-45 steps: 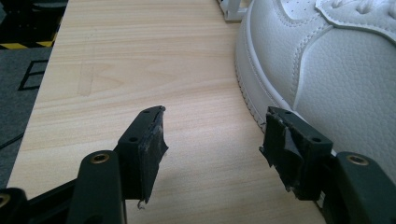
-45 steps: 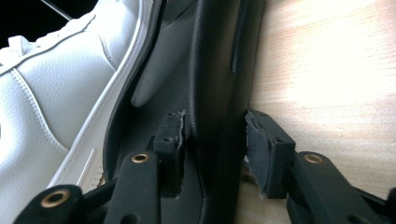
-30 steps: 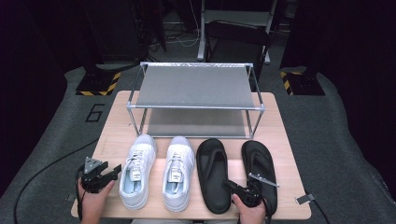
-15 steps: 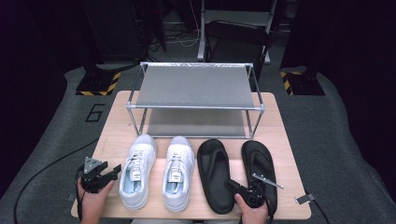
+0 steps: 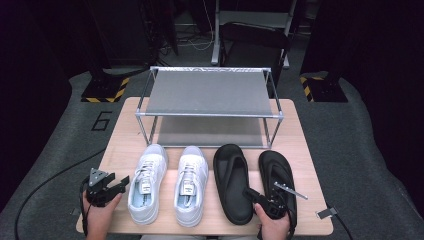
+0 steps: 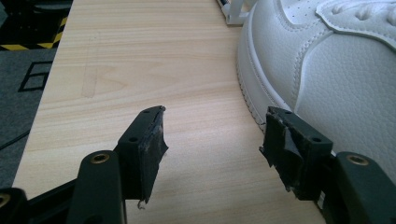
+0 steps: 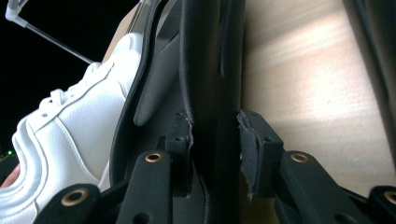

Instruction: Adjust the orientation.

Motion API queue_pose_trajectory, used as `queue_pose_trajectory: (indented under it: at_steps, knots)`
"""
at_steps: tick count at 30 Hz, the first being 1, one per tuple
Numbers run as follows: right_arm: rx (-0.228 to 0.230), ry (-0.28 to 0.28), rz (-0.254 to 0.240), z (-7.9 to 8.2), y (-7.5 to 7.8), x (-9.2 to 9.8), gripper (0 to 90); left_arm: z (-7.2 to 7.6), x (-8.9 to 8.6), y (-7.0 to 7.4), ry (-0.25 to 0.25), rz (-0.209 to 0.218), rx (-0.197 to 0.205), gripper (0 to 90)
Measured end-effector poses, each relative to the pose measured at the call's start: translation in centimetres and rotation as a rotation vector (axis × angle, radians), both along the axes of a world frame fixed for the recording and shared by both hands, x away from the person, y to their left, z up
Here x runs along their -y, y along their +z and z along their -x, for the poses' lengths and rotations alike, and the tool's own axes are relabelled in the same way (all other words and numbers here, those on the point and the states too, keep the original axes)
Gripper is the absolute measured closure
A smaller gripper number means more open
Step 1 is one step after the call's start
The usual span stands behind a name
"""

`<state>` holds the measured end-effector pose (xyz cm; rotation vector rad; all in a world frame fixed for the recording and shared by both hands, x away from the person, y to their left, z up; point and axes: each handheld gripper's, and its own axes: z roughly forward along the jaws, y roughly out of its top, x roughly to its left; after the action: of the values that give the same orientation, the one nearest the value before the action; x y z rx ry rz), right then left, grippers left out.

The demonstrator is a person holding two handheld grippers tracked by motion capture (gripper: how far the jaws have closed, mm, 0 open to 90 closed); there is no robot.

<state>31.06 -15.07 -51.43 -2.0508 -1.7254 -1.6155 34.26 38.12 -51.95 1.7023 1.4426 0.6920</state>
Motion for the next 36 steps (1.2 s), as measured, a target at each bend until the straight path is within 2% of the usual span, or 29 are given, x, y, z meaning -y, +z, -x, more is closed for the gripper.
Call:
queue_pose_trajectory:
  at_steps: [1,5,6,10,11,13,14,15,18,20,24,25,26,28,29,30,32,36]
  knots:
    - [-0.005,-0.002,-0.002,-0.1,0.1,0.1,66.2,0.0,-0.1,0.1,-0.003,0.001,-0.010,38.0]
    - [0.006,-0.015,-0.023,-0.5,0.8,0.5,66.2,0.0,-0.3,0.0,0.006,0.008,0.010,37.9]
    - [0.000,-0.013,-0.013,-0.6,1.0,0.5,66.2,0.0,-0.4,0.1,0.001,0.008,-0.008,37.9]
    - [0.008,-0.006,0.005,-1.5,1.9,0.2,66.2,0.0,-0.6,0.2,-0.001,0.010,0.002,37.9]
    - [0.021,-0.008,0.001,-1.8,2.0,0.1,66.1,0.0,-0.6,0.1,-0.001,0.011,0.002,37.9]
    - [0.016,-0.013,-0.008,-2.3,2.3,0.0,66.2,0.0,-0.6,-0.1,-0.002,0.011,0.007,37.9]
    - [0.022,-0.012,-0.005,-2.6,2.4,-0.1,66.2,0.1,-0.6,0.0,-0.010,0.006,-0.007,37.9]
    - [0.026,-0.013,-0.005,-2.8,2.5,-0.1,66.2,0.1,-0.6,-0.1,-0.004,0.006,0.009,37.9]
    - [0.031,-0.019,-0.003,-3.6,2.9,-0.3,66.2,0.2,-0.8,0.1,-0.008,0.010,0.000,37.9]
    - [0.040,-0.025,0.004,-4.2,3.1,-0.5,66.2,0.2,-0.8,0.0,0.001,0.015,0.018,37.9]
    - [0.050,-0.020,0.042,-5.5,3.5,-0.7,66.2,0.2,-0.7,0.2,0.000,0.015,0.005,38.0]
    - [0.045,-0.020,0.034,-5.8,3.7,-0.9,66.2,0.1,-0.6,0.2,0.002,0.017,0.018,37.9]
    - [0.043,-0.018,0.037,-6.1,3.8,-1.0,66.2,0.2,-0.6,0.3,-0.006,0.013,0.003,37.9]
    - [0.047,-0.015,0.044,-6.7,4.1,-1.3,66.1,0.1,-0.5,0.3,-0.009,0.009,0.002,38.0]
    - [0.045,-0.015,0.052,-6.8,4.2,-1.4,66.2,0.0,-0.4,0.1,0.000,0.012,0.023,37.9]
    - [0.046,-0.015,0.039,-7.1,4.3,-1.6,66.2,0.0,-0.4,0.2,-0.003,0.013,0.014,38.0]
    - [0.043,-0.014,0.046,-7.7,4.4,-1.8,66.1,-0.1,-0.5,0.2,-0.008,0.012,0.005,38.0]
    - [0.026,-0.015,0.027,-8.8,4.6,-2.2,66.1,-0.1,-0.5,0.2,-0.010,0.010,0.005,37.9]
